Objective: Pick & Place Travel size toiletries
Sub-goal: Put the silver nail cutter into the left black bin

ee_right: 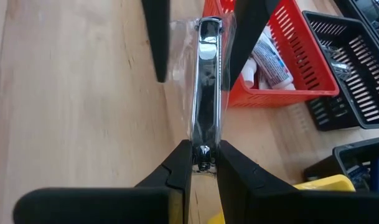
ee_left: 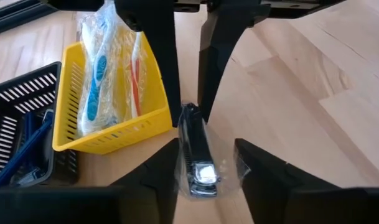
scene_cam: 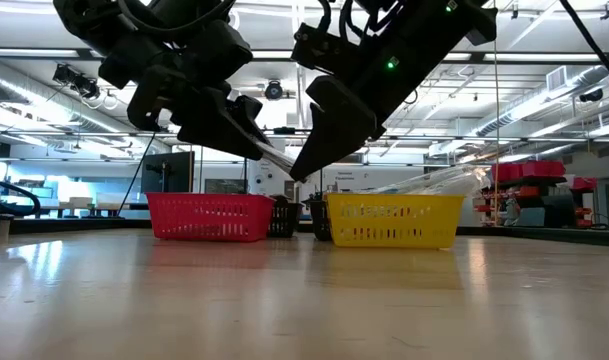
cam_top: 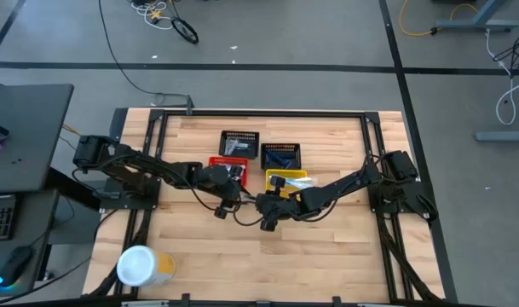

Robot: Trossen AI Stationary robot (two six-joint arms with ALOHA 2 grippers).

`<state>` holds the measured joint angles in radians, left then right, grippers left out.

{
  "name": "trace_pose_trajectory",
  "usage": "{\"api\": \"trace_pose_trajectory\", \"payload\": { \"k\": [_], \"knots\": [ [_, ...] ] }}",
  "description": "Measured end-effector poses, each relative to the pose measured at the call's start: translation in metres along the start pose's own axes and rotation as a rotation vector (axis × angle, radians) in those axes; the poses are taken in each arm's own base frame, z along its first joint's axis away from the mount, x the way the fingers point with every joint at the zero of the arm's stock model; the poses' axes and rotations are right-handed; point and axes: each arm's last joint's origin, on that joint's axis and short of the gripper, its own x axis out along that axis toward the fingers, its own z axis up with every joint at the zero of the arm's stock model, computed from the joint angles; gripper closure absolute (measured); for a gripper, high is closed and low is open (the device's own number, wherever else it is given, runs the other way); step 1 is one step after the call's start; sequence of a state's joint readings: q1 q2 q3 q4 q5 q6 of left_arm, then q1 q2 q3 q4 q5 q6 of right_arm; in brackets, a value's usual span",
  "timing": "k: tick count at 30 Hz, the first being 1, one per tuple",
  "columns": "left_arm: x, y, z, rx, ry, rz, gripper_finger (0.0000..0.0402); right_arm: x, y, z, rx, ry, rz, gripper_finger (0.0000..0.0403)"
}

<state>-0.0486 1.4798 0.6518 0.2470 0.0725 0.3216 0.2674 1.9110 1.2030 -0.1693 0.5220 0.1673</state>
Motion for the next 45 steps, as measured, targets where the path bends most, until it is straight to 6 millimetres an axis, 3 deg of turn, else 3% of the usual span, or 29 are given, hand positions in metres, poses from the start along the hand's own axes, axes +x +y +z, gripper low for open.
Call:
{"api": "trace_pose_trajectory", "payload": {
  "k": [12,22,26,30,35,41,45],
  "knots": [
    [0.000,0.001,0.001,-0.029,-0.002,0.018,0.0335,0.000,0.000,0.001,0.013,-0.007,0.004,0.0339],
    [-0.003,0.004,0.002,-0.080,0.029,0.112,0.0338,0.000,-0.001,-0.002,0.035,0.022,-0.012,0.0269],
    [-0.017,0.011,0.022,-0.081,0.037,0.131,0.0344,-0.002,-0.001,-0.007,0.110,0.073,-0.014,0.0259],
    [-0.035,0.019,0.031,-0.061,0.179,0.231,0.0340,-0.003,0.002,-0.009,0.127,0.079,-0.009,0.0257],
    [-0.049,0.048,0.035,-0.121,0.249,0.434,0.0342,-0.002,0.001,-0.008,0.132,0.076,-0.013,0.0257],
    [-0.044,0.097,0.002,-0.382,0.276,0.478,0.0340,-0.001,0.001,-0.002,0.168,0.021,-0.001,0.0257],
    [-0.033,0.123,-0.024,-0.428,0.296,0.408,0.0335,-0.001,0.002,0.004,0.190,-0.033,0.012,0.0257]
  ]
}}
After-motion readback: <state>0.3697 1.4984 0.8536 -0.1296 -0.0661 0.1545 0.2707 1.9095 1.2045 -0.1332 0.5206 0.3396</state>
